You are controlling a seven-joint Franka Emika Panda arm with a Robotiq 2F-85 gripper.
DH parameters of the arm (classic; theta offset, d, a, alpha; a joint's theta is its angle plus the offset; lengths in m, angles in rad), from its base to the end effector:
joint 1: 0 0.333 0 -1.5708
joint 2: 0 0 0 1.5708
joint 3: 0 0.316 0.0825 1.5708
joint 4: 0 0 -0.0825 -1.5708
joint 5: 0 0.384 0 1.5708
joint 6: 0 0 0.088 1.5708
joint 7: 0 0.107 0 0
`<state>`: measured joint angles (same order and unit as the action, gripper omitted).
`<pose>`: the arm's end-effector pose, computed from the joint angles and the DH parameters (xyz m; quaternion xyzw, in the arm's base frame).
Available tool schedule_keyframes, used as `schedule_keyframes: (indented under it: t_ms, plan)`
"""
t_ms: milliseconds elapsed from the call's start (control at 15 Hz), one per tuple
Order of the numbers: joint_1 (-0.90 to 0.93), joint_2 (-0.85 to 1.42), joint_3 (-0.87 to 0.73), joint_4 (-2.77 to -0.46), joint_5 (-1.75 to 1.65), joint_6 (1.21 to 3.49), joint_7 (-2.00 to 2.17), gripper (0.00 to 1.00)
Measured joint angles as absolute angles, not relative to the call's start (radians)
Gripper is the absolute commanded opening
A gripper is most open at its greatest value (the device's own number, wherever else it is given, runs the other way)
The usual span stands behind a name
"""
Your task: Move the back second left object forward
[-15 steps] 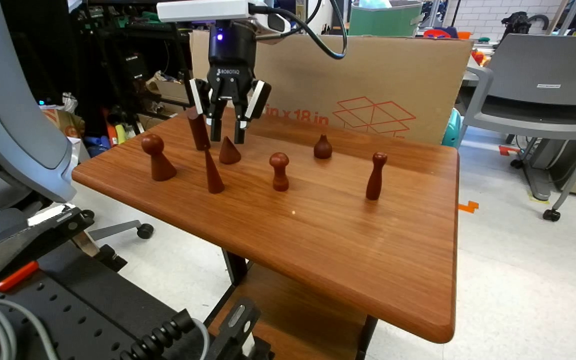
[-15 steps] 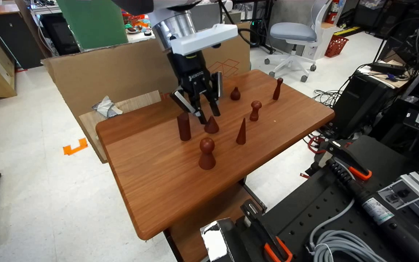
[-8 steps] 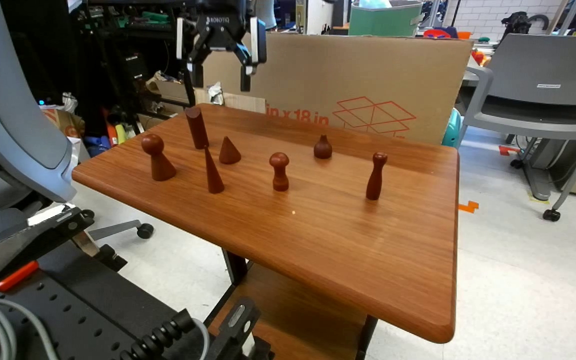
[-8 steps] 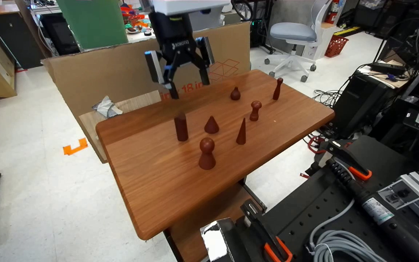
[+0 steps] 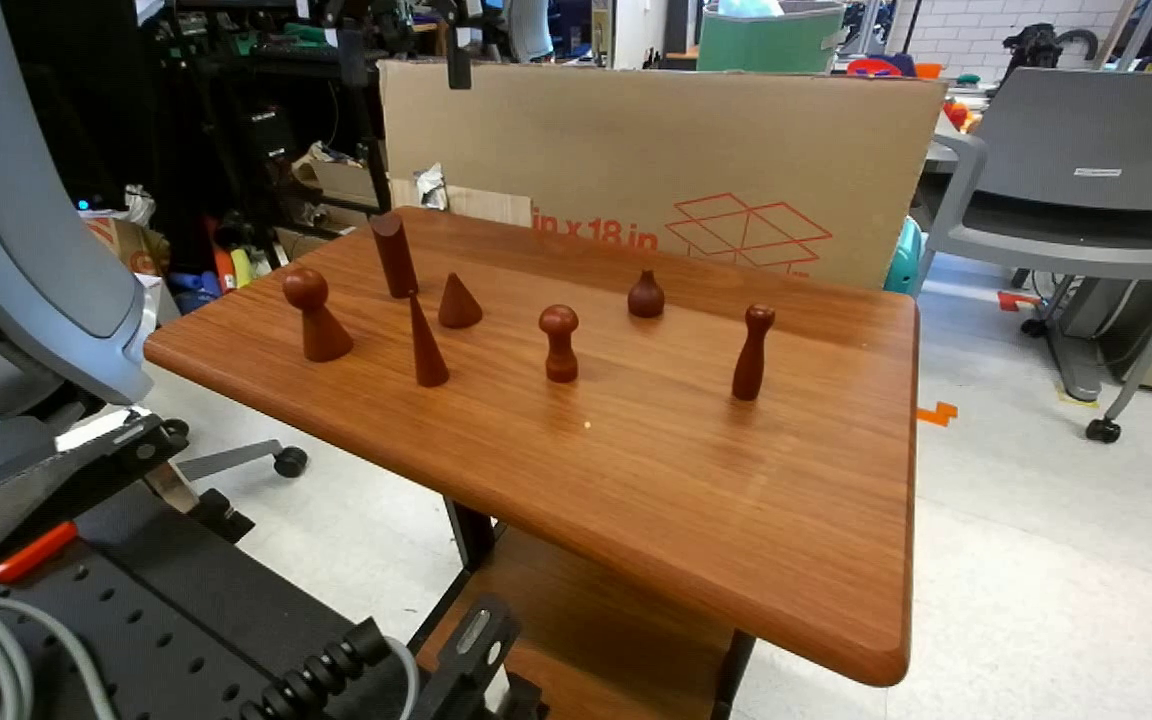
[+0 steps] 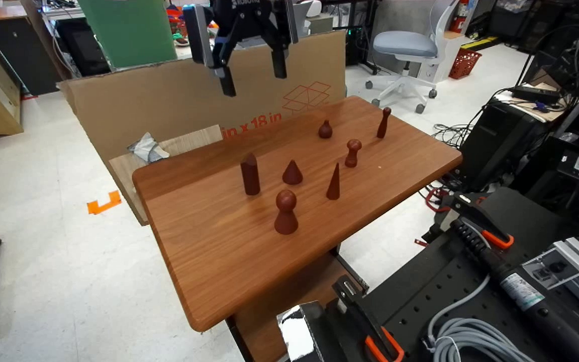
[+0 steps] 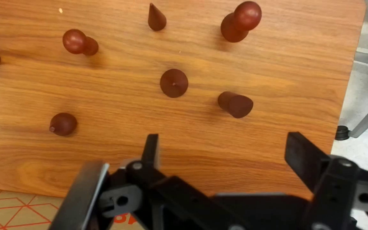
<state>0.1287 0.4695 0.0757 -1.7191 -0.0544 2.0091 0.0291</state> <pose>0.6330 0.1236 0.3020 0.9912 0.0983 -0.0875 0.0164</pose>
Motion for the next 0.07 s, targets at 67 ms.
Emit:
schedule_keyframes:
  t_ms: [67]
  plan:
    - [0.129,0.46,0.075,-1.734,-0.054,2.016,0.029,1.0]
